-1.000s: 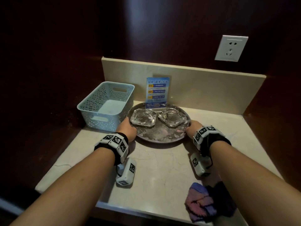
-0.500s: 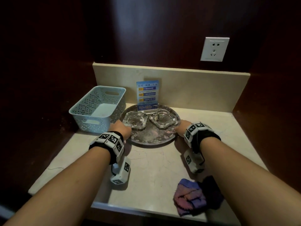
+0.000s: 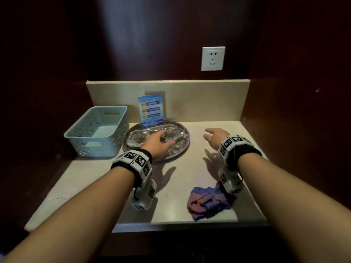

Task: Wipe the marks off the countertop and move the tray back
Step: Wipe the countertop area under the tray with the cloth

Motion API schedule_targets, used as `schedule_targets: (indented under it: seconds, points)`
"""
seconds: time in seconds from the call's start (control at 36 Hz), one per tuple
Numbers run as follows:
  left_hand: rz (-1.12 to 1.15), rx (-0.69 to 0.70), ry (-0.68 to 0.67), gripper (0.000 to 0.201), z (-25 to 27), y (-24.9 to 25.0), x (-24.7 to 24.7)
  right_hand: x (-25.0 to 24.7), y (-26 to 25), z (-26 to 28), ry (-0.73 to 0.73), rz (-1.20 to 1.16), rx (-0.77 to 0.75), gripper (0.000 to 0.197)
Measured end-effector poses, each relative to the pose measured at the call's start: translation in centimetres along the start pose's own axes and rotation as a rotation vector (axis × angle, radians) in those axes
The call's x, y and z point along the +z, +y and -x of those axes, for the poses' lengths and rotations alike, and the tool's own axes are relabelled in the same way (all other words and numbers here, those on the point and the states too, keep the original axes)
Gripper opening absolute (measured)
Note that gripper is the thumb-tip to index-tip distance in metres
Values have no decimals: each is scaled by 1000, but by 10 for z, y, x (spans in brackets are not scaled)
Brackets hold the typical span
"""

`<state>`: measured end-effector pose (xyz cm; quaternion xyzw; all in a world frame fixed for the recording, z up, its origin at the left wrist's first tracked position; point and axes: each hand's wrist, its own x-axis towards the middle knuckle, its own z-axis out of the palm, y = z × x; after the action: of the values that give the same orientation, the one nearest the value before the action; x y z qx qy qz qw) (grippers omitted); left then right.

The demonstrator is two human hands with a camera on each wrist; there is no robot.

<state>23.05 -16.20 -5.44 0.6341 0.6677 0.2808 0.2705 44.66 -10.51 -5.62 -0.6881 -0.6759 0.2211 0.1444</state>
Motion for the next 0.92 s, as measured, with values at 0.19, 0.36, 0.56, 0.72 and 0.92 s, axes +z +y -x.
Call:
schedule_targets:
  seconds: [0.19, 0.36, 0.56, 0.72, 0.92]
  points:
    - [-2, 146, -249, 64, 24, 17, 29, -10, 43, 49, 108, -60, 180, 46]
    - [-41, 218, -357, 64, 50, 14, 64, 6, 75, 100, 139, -79, 320, 45]
    - [-29, 226, -456, 74, 80, 21, 92, 6, 100, 139, 166, -5, 415, 46]
    - [-190, 240, -398, 69, 90, 20, 114, 7, 106, 154, 40, 175, 374, 44]
    - [-355, 292, -308, 71, 108, 29, 134, 12, 113, 165, -74, 260, 321, 39]
